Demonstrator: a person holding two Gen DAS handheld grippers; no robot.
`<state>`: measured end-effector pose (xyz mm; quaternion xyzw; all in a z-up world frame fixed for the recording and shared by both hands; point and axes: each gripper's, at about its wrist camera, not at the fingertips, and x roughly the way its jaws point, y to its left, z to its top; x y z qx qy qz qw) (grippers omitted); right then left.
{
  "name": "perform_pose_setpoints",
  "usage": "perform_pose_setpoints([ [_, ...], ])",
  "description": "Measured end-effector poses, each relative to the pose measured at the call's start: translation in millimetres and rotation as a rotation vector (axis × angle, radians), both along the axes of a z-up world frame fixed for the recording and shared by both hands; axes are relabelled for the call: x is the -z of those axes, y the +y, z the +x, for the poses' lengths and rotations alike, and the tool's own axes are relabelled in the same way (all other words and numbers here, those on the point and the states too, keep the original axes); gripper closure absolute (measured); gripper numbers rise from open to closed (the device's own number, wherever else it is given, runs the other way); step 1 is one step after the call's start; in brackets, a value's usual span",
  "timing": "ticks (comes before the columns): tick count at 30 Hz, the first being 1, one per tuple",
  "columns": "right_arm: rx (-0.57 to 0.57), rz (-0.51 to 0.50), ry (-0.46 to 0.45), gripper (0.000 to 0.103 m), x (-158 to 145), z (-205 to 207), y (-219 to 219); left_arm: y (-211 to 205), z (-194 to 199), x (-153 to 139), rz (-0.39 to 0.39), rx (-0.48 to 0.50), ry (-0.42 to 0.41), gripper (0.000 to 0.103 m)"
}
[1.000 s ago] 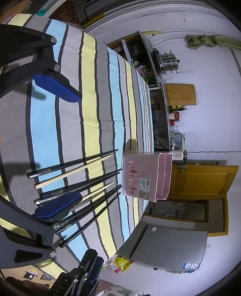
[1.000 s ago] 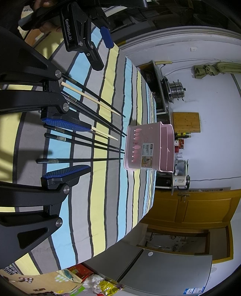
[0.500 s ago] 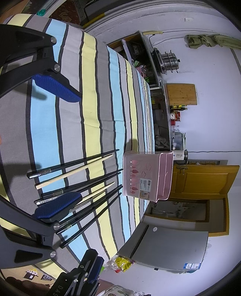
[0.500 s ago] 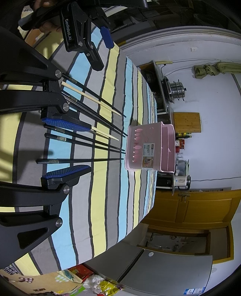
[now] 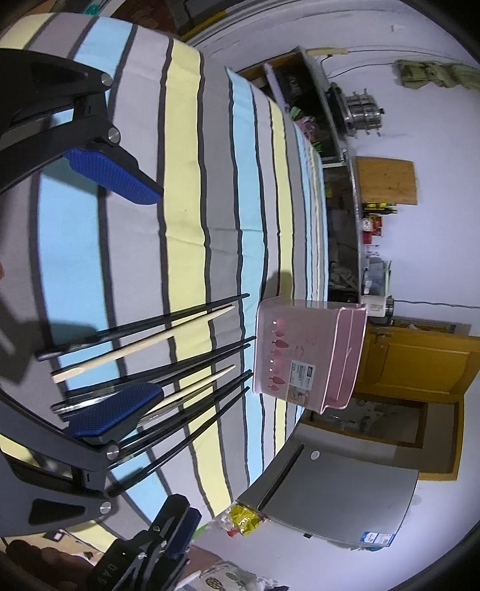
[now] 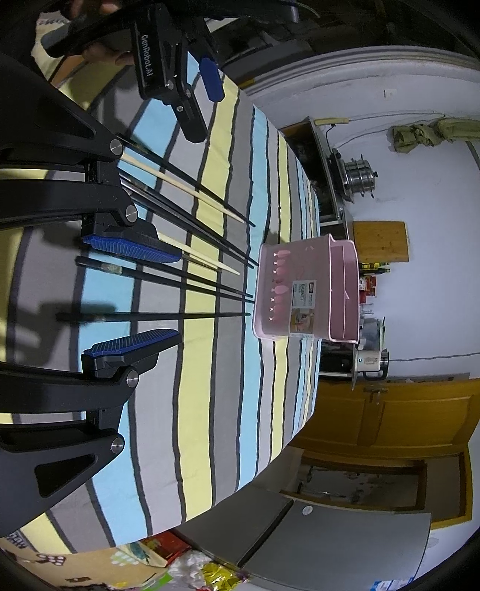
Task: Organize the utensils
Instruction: 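Close the right tool on a black chopstick while the left tool grasps another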
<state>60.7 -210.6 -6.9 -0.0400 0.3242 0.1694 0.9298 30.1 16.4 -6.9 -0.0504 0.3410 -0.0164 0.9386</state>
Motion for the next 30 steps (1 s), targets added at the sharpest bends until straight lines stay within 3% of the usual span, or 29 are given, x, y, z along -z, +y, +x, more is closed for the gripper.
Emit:
perform_pose_setpoints([
  [8,-0.006,-0.023,0.054,0.064,5,35,5,7,44,10,0.008,0.005,0.093,0.004],
  [10,-0.010,-0.031,0.064,0.064,5,46,6,9,56,13,0.007,0.009,0.117,0.011],
  [16,-0.018,-0.059,0.114,0.064,13,79,12,12,87,27,-0.009,0.013,0.224,0.018],
  [22,-0.015,-0.062,0.171,0.064,25,100,10,15,99,35,-0.021,0.007,0.270,0.018],
  [30,-0.019,-0.068,0.214,0.064,33,114,12,12,107,38,0.021,0.002,0.287,0.018],
])
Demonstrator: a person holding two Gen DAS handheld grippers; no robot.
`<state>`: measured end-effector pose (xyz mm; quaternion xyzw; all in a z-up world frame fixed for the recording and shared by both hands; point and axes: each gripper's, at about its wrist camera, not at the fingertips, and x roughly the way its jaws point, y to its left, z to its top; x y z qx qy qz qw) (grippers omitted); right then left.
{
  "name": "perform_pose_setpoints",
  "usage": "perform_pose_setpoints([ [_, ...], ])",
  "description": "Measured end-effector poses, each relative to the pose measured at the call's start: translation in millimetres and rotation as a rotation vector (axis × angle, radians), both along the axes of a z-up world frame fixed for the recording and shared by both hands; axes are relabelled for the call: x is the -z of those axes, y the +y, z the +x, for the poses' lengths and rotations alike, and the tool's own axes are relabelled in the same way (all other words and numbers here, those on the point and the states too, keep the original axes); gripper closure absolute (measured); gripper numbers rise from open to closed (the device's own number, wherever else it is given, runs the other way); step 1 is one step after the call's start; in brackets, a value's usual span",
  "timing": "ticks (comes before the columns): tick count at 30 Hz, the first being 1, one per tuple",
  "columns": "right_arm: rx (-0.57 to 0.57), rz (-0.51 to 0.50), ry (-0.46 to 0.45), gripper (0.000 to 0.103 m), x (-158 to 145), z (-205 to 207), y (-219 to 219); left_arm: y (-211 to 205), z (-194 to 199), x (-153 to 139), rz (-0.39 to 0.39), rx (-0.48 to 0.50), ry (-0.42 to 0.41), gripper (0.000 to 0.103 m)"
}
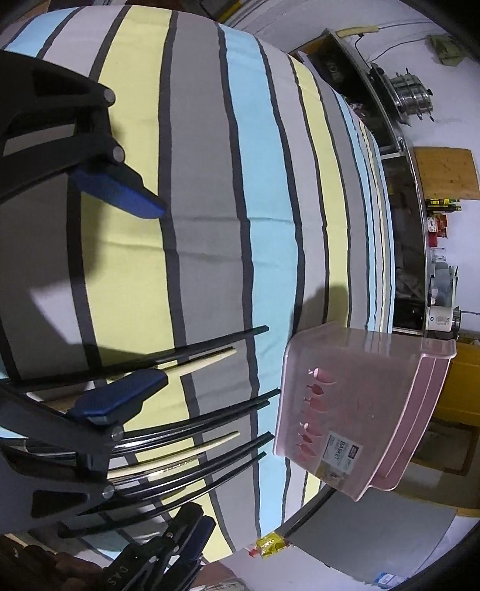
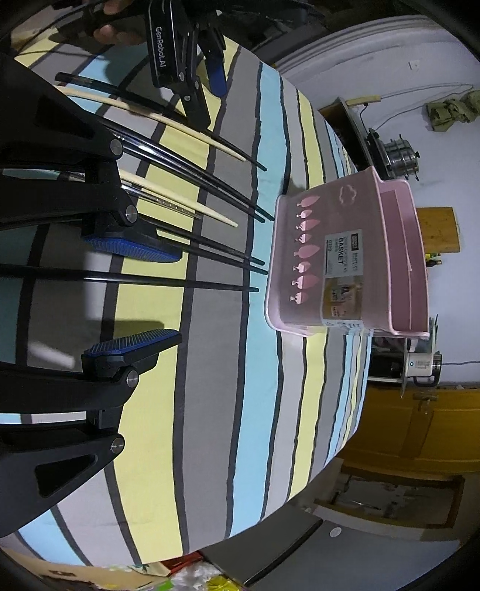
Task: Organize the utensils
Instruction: 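Close the right tool on a black chopstick while the left tool grasps another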
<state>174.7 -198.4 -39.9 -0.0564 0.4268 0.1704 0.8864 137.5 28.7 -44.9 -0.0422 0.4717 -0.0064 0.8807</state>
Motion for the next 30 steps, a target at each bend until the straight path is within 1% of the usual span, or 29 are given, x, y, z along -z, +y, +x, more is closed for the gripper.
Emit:
perform_pose_setpoints([
  [4,-0.002,-0.004,0.014,0.065,3,7,2,-5,2,1,0.041,0.005,0.010,0.018],
  [6,-0.006,-0.008,0.020,0.071,5,10,4,-6,2,2,0.059,0.011,0.011,0.019],
  [8,-0.010,-0.014,0.031,0.073,7,15,7,-6,4,1,0.064,0.012,0.010,0.021],
  [14,-0.009,-0.011,0.052,0.074,11,29,11,-5,9,-1,0.067,0.006,0.012,0.028],
  [20,-0.008,-0.010,0.073,0.075,11,40,15,-7,21,-3,0.053,-0.008,0.022,0.040],
  [21,-0.008,-0.010,0.076,0.076,11,42,16,-8,23,-3,0.052,-0.009,0.024,0.042],
  [23,-0.007,-0.017,0.080,0.082,11,44,17,-9,26,-4,0.051,-0.006,0.028,0.048],
  [24,-0.008,-0.021,0.082,0.084,11,45,17,-11,27,-4,0.054,-0.004,0.031,0.052],
  [26,-0.014,-0.021,0.088,0.091,11,47,18,-15,28,-6,0.064,0.009,0.033,0.062],
  [27,-0.017,-0.019,0.093,0.092,11,47,19,-17,29,-6,0.069,0.016,0.032,0.071],
  [28,-0.022,-0.018,0.096,0.096,11,48,20,-18,29,-7,0.068,0.026,0.034,0.080],
  [30,-0.027,-0.018,0.100,0.097,11,49,22,-22,30,-7,0.059,0.045,0.039,0.088],
])
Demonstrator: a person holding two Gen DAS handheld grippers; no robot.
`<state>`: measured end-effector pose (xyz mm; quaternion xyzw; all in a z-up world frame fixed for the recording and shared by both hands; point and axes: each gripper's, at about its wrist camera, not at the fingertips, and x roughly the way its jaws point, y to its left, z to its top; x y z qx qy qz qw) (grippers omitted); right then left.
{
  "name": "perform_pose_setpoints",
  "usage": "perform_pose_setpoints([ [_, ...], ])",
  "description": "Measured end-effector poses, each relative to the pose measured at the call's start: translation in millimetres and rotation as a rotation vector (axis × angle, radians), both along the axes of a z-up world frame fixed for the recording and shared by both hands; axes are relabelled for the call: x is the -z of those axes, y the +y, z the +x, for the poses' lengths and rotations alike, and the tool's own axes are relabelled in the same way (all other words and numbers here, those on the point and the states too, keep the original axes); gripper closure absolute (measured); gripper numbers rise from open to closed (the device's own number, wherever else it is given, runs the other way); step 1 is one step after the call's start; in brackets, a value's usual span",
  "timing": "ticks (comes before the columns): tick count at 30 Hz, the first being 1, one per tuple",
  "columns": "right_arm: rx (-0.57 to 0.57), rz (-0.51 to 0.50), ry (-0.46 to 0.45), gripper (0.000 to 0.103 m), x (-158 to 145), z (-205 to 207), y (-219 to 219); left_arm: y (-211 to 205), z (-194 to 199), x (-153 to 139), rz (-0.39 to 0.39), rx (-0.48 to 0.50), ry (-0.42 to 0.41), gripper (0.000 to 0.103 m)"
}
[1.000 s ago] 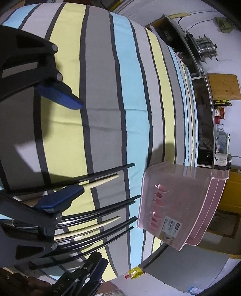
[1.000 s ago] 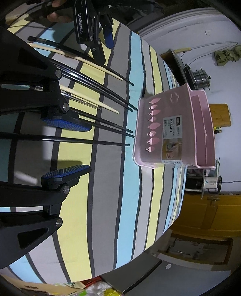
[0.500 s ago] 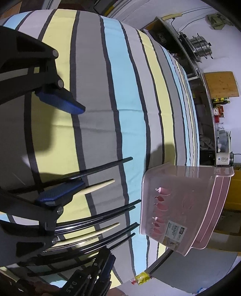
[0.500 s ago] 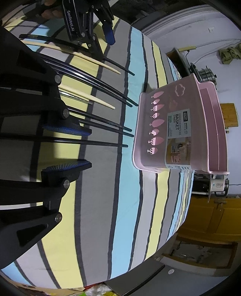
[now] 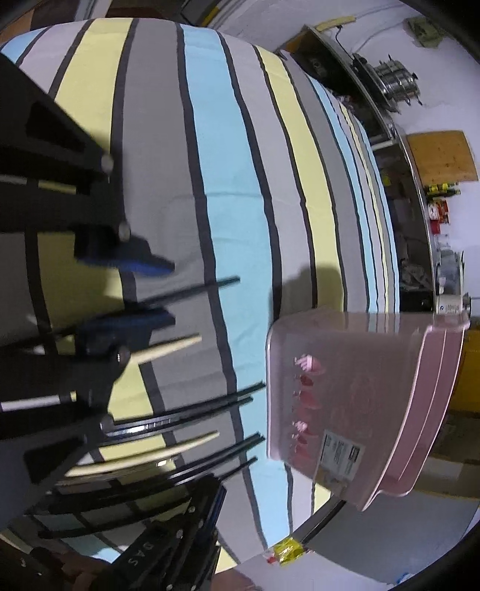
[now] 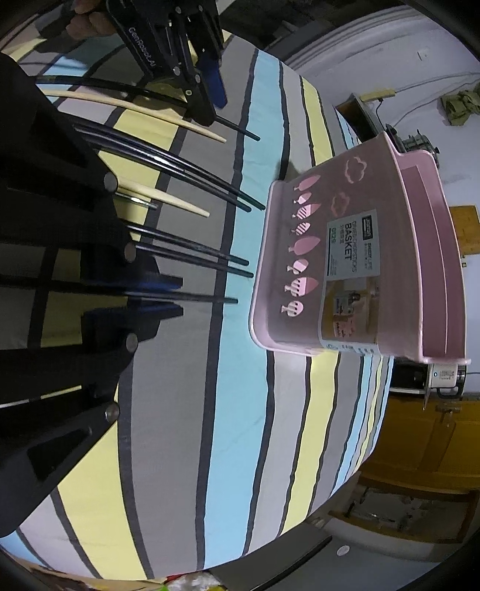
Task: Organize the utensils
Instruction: 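Close the right tool on a black chopstick while the left tool grasps another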
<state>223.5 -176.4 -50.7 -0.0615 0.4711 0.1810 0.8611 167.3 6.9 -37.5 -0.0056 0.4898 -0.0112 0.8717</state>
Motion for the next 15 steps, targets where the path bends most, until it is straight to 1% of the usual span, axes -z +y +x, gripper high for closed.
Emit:
perform_pose_setpoints([
  [1,-0.003,0.006,0.004,0.097,0,0,1,-1,0,0,0.001,0.006,0.002,0.091],
  [3,-0.002,0.021,0.011,0.097,-2,1,-1,-3,1,-1,-0.001,0.014,0.006,0.093],
  [7,0.005,0.052,0.010,0.098,-9,-2,-6,4,2,-5,-0.051,0.014,0.016,0.095],
  [11,0.009,0.080,-0.005,0.098,-21,-4,-10,9,0,-17,-0.079,0.018,-0.006,0.095],
  [15,0.011,0.104,-0.034,0.098,-37,-8,-13,11,-4,-36,-0.097,0.031,-0.044,0.096],
])
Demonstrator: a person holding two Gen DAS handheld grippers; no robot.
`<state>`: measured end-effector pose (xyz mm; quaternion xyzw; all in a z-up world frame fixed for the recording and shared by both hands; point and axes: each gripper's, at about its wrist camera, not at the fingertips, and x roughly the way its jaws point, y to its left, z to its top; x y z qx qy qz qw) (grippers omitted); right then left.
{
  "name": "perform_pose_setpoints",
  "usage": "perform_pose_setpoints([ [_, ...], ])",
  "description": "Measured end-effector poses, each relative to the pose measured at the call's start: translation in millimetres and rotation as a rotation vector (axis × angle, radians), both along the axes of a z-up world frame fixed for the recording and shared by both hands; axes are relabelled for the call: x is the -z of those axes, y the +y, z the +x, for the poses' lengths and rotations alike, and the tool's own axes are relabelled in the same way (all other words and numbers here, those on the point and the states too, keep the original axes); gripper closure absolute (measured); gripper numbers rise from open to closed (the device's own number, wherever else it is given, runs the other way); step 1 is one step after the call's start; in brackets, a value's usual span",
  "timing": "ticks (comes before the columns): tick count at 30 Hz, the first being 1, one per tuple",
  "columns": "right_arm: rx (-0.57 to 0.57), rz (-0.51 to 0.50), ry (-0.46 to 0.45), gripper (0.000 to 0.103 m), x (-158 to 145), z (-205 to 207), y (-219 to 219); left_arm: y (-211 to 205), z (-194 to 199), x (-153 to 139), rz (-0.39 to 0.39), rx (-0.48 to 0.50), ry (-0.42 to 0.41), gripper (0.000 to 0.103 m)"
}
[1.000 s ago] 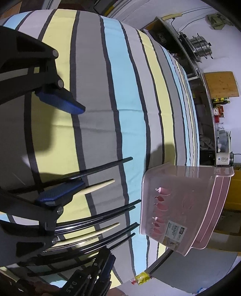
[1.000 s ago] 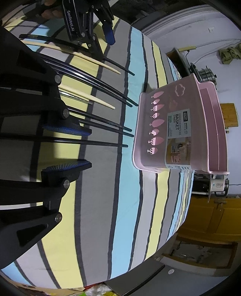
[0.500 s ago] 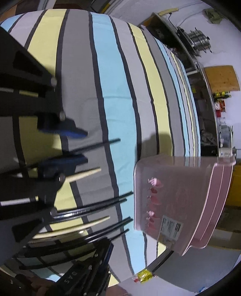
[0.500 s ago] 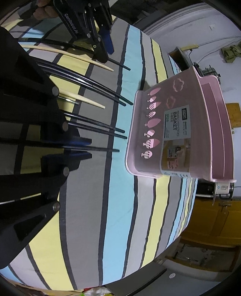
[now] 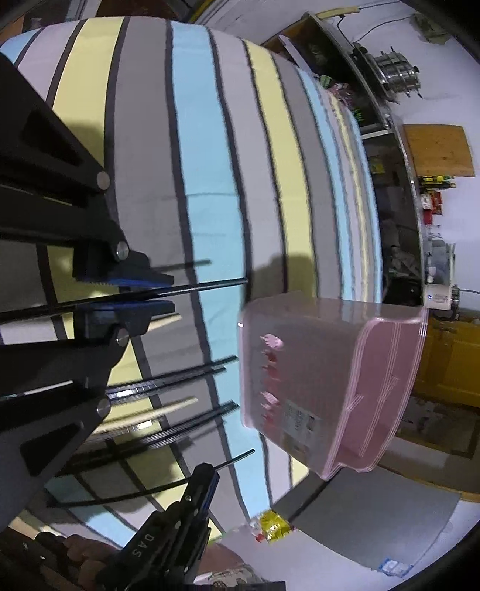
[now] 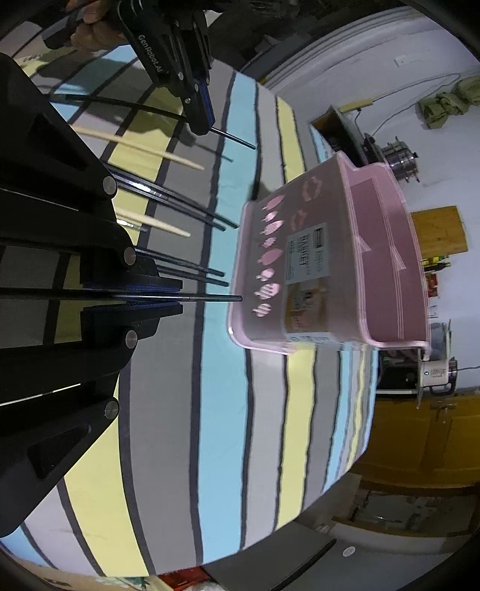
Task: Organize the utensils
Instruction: 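Lift the black chopstick with the right tool over the basket while the left tool carries its own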
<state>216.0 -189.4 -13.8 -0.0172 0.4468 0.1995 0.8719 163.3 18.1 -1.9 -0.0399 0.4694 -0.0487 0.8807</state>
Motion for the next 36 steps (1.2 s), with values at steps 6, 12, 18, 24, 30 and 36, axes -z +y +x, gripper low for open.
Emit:
perform_pose_setpoints([
  [6,0.001,0.036,-0.061,0.098,-29,-3,-6,8,-9,-32,-0.050,0.015,-0.058,0.097],
  [12,0.001,0.062,-0.122,0.098,-54,-7,-11,11,-15,-62,-0.069,0.031,-0.116,0.097],
  [18,0.001,0.080,-0.179,0.098,-75,-14,-15,10,-22,-86,-0.078,0.043,-0.167,0.097],
  [24,-0.001,0.099,-0.230,0.098,-100,-23,-19,7,-27,-110,-0.096,0.064,-0.209,0.097],
  [30,-0.003,0.119,-0.272,0.098,-117,-27,-22,5,-30,-130,-0.110,0.086,-0.237,0.097],
  [36,-0.012,0.140,-0.293,0.098,-130,-25,-18,3,-23,-143,-0.119,0.108,-0.247,0.097],
])
